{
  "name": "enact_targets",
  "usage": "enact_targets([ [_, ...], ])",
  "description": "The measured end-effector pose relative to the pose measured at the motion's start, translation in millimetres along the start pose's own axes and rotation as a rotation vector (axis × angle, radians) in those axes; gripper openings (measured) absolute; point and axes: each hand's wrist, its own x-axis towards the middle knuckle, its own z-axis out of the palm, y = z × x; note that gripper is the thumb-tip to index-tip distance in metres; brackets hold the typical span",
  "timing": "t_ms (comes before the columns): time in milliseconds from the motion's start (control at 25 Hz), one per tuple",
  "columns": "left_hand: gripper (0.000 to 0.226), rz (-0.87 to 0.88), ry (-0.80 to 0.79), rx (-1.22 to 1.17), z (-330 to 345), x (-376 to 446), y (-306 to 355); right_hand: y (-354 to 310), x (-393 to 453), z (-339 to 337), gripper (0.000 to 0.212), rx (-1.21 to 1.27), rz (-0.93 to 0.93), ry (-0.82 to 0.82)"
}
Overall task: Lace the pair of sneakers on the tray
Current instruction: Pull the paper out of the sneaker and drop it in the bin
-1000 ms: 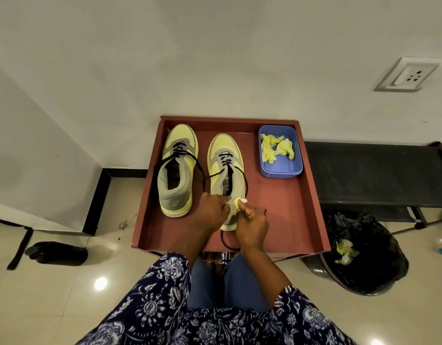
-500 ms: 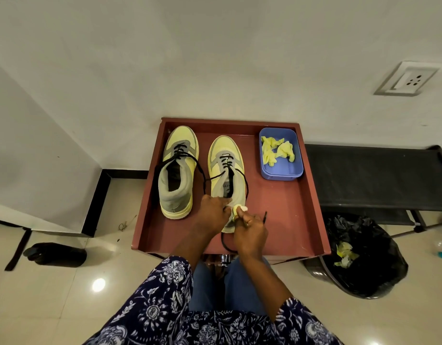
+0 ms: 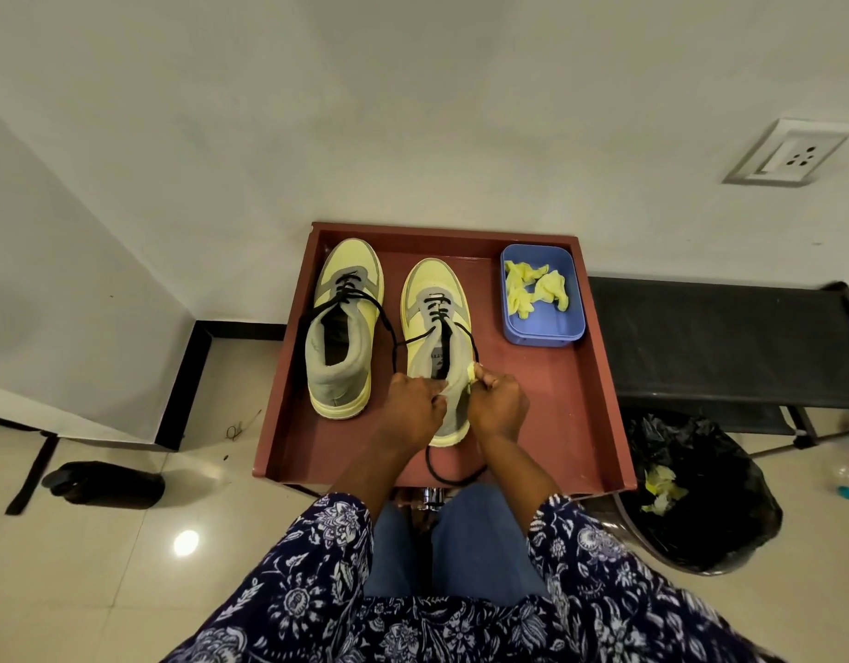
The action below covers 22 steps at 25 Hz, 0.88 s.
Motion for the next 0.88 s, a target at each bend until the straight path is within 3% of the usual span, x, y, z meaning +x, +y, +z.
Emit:
enact_targets([
  [320, 0.039, 0.002, 0.007, -0.003, 0.9, 0.5, 0.0, 31.3, -50.2, 6.5, 0.025, 0.007, 0.017, -0.047],
  [640, 0.039, 0.036, -0.010, 0.006, 3.4, 2.6, -5.7, -0.3, 2.4, 2.3, 0.025, -0.012, 0.071, 0.017],
  [880, 0.037, 0.048, 0.033, -0.030, 9.3, 4.5, -9.3, 7.6, -18.9, -1.3, 0.027, -0.053, -0.054, -0.008],
])
